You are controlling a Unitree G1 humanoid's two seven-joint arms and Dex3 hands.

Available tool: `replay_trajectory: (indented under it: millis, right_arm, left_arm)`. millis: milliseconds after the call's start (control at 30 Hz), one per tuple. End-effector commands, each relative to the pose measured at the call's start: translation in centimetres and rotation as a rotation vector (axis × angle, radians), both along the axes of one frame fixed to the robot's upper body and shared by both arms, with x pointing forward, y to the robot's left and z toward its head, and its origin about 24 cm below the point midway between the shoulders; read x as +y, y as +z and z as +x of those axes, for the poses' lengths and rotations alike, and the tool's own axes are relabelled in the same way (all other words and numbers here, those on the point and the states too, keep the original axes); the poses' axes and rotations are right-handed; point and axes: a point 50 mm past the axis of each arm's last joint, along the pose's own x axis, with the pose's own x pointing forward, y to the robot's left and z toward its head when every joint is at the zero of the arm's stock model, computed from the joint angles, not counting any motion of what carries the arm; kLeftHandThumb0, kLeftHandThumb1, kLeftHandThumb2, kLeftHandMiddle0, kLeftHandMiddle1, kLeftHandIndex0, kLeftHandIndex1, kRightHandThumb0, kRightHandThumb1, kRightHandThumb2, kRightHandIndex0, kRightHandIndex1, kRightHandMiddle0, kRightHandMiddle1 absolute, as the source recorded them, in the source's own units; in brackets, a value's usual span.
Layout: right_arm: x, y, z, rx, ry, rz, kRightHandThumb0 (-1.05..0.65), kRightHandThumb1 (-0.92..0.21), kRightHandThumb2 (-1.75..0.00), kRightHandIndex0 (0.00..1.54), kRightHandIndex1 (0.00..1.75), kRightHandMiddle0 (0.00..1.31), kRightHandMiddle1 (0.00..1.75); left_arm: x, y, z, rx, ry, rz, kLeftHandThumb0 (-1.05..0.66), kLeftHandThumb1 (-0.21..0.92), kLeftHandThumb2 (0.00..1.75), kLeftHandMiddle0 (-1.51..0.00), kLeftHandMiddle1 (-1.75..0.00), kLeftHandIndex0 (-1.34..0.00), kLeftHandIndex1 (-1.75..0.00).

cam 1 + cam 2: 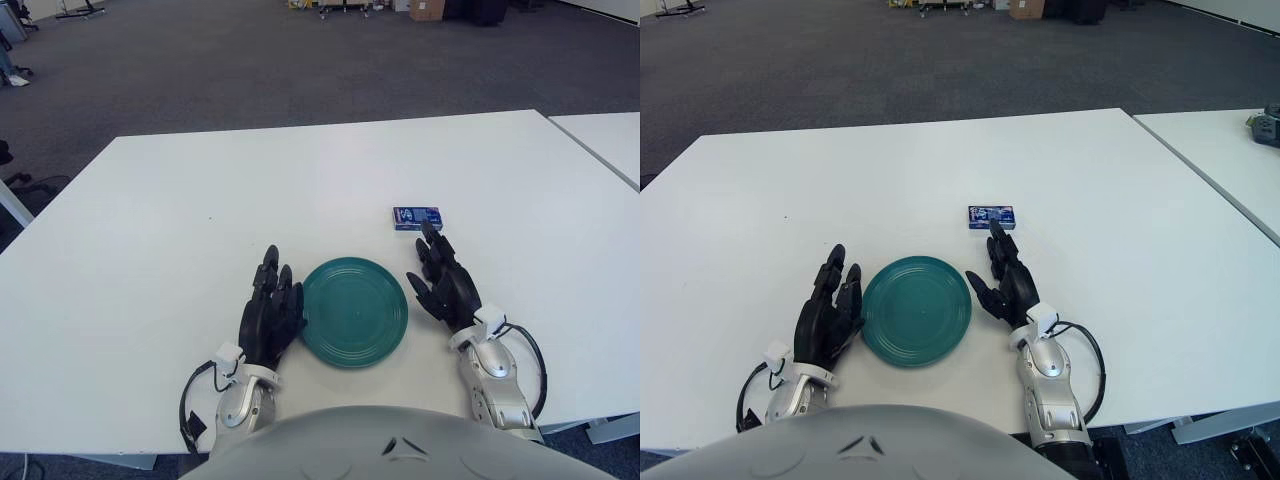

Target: Put the gum into the plate.

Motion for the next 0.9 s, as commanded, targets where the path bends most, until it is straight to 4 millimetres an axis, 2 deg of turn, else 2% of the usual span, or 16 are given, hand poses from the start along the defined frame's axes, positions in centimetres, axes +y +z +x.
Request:
replay_trajectory:
  millis: [0, 33, 133, 233, 333, 433, 533, 700, 867]
  right_arm:
    - [-1.3, 1.2, 0.8, 0.019, -0.025, -0.058, -0.82, -0.92, -0.26, 0.13, 0.02, 0.01, 0.27]
    - [-1.7, 2.6, 1.5, -0.019, -0.026, -0.115, -0.82, -0.92, -0.27, 0.22, 0.03, 0.00, 0.41]
    - [-2.0, 5.7, 3.0, -0.115, -0.036, -0.235, -0.83, -0.92, -0.24, 0.31, 0.05, 0.00, 0.54]
    - [-2.1, 7.2, 3.6, -0.157, -0.046, -0.285, -0.83, -0.92, -0.21, 0.37, 0.05, 0.00, 0.63]
    - [-2.2, 9.8, 4.8, -0.282, -0.080, -0.396, -0.82, -0.92, -0.18, 0.42, 0.06, 0.00, 0.72]
    - [-2.3, 10.7, 5.4, -0.347, -0.105, -0.474, -0.81, -0.92, -0.16, 0.45, 0.06, 0.00, 0.79]
    - [-2.4, 11.7, 6.3, -0.431, -0.128, -0.574, -0.80, -0.92, -0.16, 0.52, 0.09, 0.06, 0.86]
    - [-1.0, 13.9, 8.8, -0.576, -0.122, -0.756, -0.71, -0.91, -0.15, 0.61, 0.13, 0.17, 0.94]
    - [-0.4, 14.4, 10.6, -0.594, -0.074, -0.872, -0.64, -0.92, -0.17, 0.63, 0.15, 0.24, 1.00]
  left_arm:
    - [-0.2, -1.1, -0.4, 0.067, -0.002, -0.004, -0.82, 0.91, 0.45, 0.00, 0.00, 0.00, -0.04]
    - [-0.3, -1.1, -0.4, 0.064, 0.000, -0.006, -0.84, 0.92, 0.46, 0.00, 0.00, -0.01, -0.05]
    - [-0.3, -1.2, -0.4, 0.059, 0.005, -0.011, -0.84, 0.92, 0.46, 0.00, 0.00, -0.01, -0.05]
    - [-0.4, -1.2, -0.4, 0.056, 0.006, -0.013, -0.83, 0.91, 0.45, 0.00, 0.00, -0.01, -0.06]
    - [-0.4, -1.1, -0.4, 0.051, 0.004, -0.012, -0.84, 0.91, 0.45, 0.00, 0.00, -0.01, -0.07]
    - [-0.4, -1.1, -0.3, 0.046, -0.001, -0.008, -0.86, 0.92, 0.44, 0.00, 0.00, -0.02, -0.09]
    - [-0.4, -1.1, -0.2, 0.043, -0.008, -0.002, -0.92, 0.92, 0.48, 0.00, 0.00, 0.00, -0.17]
    - [-0.4, -1.3, -0.1, 0.050, -0.010, 0.003, -0.96, 0.92, 0.53, 0.00, 0.00, 0.00, -0.27]
    - [-0.4, -1.4, 0.0, 0.042, -0.013, 0.000, -0.97, 0.92, 0.57, -0.03, -0.01, 0.00, -0.37]
